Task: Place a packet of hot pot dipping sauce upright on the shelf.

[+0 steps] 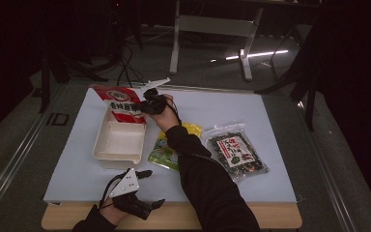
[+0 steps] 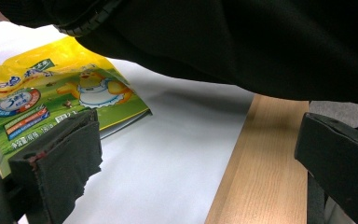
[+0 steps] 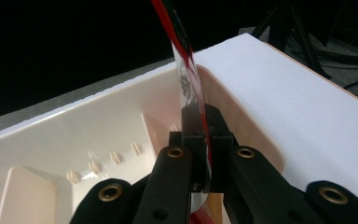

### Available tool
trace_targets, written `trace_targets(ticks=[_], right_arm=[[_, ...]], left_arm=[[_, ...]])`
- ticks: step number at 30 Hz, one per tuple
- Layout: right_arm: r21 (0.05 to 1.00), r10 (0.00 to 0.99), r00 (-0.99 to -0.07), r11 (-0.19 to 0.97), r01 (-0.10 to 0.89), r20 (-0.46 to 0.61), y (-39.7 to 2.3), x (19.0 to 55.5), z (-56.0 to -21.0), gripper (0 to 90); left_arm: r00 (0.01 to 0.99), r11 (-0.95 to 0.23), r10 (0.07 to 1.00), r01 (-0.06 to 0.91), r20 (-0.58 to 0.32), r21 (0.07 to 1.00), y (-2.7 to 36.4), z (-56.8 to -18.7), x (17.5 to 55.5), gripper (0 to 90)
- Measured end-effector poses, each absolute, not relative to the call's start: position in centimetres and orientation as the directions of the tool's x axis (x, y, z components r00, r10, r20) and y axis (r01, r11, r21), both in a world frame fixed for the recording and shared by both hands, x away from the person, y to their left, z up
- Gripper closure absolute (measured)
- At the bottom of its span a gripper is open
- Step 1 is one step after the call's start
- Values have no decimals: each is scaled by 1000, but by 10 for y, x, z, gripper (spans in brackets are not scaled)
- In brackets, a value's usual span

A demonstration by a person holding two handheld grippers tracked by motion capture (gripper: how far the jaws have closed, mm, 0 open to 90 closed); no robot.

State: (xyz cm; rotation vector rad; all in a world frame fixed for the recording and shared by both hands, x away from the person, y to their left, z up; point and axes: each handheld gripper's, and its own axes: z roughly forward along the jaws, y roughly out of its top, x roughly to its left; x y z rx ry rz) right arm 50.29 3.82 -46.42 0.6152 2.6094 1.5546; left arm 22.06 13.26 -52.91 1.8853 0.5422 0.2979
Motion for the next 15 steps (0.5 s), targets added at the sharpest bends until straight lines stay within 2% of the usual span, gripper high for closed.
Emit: trace_targets(ticks=[8, 15], right_arm=[[853, 366, -913, 405, 330, 179, 35, 501, -472, 899], [891, 346, -923, 348, 292, 167, 32, 496, -455, 900]], left_arm=[[865, -302, 499, 226, -48, 926, 132, -529, 220, 17], [868, -304, 494, 228, -52, 925, 131, -530, 221, 17]])
